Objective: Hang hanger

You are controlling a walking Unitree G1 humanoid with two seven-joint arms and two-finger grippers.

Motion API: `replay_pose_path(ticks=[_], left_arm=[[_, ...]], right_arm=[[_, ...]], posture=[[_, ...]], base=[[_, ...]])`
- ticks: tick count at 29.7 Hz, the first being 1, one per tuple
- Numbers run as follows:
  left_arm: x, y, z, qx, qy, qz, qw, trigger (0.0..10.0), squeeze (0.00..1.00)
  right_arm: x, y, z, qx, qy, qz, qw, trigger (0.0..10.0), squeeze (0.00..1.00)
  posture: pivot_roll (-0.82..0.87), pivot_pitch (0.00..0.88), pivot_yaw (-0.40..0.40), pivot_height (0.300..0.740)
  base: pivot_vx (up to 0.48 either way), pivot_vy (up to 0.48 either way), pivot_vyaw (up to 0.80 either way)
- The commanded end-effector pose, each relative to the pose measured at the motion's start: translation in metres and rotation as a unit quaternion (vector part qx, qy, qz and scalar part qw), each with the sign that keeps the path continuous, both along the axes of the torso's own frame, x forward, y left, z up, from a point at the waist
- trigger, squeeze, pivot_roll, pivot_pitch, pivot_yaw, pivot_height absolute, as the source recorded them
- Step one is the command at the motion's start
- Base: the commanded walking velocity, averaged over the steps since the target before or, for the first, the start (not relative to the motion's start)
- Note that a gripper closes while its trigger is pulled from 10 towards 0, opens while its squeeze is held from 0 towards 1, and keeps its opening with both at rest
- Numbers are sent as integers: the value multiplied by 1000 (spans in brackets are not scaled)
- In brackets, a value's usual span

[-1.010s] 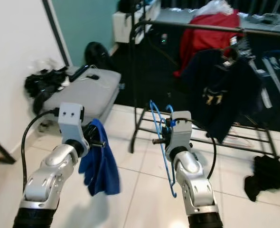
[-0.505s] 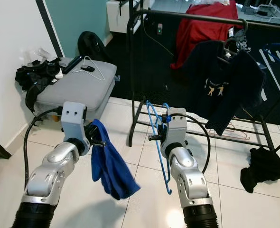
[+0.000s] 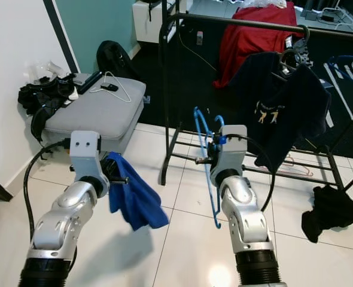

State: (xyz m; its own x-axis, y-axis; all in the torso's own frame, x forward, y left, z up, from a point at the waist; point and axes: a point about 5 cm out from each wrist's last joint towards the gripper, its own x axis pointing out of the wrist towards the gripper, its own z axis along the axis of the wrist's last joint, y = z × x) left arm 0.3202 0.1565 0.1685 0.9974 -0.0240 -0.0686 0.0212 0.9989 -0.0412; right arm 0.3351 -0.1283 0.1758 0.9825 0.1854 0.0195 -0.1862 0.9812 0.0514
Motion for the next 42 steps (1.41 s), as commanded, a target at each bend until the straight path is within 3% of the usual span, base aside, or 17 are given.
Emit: replay_pose_path(ticks=[1,8,10,12,19,29,40,42], left_arm=[[-3,-2,4,12,-8,-5,1000,10000,0],[-3,-5,2,21,-12,-11,1000,10000,0],[-4,-5,3,7,-14,-9,1000,10000,0],[0,-6,6,1,-15,-7,1000,10000,0],[2,-5,9,0,-18,-7,1000,10000,0],[8,5,15,15,-25,-7,1000,10000,0],[9,-1,14,29,-17,-29,999,10000,0],[10,-2,14,47,-15,-29,998,10000,0]], right_arm=[[-1,0,-1,-4,-1,1,1000,10000,0],[-2,0,-3,-6,-1,1,1000,10000,0],[-3,-1,-3,-2,-2,-3,1000,10000,0],[0,-4,0,-2,-3,-9,1000,10000,0],[2,-1,1,14,4,-7,1000,10000,0],[2,1,-1,-14,10,2,1000,10000,0],[-3,0,-16,-45,57,34,997,10000,0],[-4,-1,-16,-65,67,40,995,10000,0]], posture=[[-2,161,-16,740],[-6,150,-17,740],[-7,130,-17,740],[-6,158,-24,740],[-8,137,-24,740],[-19,140,-14,740],[-16,146,-15,740],[-12,155,-18,740]], base=[[0,-450,0],[0,-476,0],[0,-334,0],[0,0,0],[0,0,0],[0,0,0],[0,87,0],[0,0,0]])
